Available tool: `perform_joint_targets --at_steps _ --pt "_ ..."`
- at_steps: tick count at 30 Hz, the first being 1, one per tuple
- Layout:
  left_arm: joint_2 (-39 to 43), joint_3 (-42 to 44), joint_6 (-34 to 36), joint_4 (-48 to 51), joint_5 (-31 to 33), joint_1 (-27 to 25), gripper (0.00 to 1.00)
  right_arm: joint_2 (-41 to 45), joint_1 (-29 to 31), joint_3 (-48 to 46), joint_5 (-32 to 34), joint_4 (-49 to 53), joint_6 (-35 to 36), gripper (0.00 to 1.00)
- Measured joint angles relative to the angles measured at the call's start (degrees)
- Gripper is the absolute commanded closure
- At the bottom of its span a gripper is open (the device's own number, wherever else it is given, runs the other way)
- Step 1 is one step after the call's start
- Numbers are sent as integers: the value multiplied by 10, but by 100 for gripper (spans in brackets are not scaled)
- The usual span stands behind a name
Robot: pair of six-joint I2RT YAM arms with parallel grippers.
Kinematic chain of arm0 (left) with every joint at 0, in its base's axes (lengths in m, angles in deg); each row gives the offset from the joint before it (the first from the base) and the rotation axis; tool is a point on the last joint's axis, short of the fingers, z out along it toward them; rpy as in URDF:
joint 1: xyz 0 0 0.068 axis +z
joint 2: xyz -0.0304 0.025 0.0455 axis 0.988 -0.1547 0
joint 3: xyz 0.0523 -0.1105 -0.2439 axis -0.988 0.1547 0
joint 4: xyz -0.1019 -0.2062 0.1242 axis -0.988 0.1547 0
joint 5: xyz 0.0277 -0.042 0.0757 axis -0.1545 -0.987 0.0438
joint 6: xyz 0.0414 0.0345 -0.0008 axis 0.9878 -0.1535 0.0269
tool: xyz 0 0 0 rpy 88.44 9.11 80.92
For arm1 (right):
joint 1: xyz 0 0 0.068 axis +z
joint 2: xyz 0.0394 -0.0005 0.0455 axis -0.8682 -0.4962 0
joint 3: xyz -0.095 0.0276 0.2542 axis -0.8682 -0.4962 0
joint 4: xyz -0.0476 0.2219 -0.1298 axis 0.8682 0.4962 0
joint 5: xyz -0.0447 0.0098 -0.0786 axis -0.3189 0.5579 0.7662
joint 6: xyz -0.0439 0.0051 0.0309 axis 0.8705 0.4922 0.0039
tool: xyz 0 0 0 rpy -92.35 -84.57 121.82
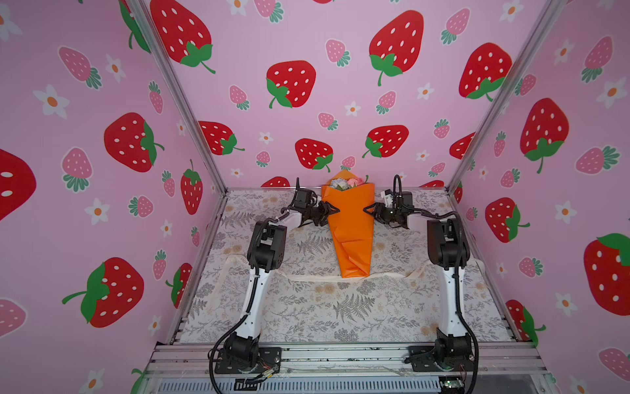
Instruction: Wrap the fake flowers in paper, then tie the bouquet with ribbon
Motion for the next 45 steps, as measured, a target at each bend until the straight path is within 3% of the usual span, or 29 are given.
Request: perform_joint_targets --at_steps 3,7,13,24,40,45 --pt "-17 -19 -12 -7 -5 -4 55 -17 2 14 -22 -18 -19 47" --pt "-34 -36 -29 -13 -4 -9 71 -26 4 16 -36 -28 -48 70" --pt "-27 -28 -39 -13 2 -11 87 -21 5 6 -51 -50 -79 89" --pt "130 121 -35 -49 7 -14 93 129 9 -146 -61 -125 -119 92" --pt "400 544 -5 -116 31 -24 93 366 91 -494 -20 -228 -144 92" --pt "446 635 1 -137 52 -43 93 404 117 -587 4 -262 -153 92"
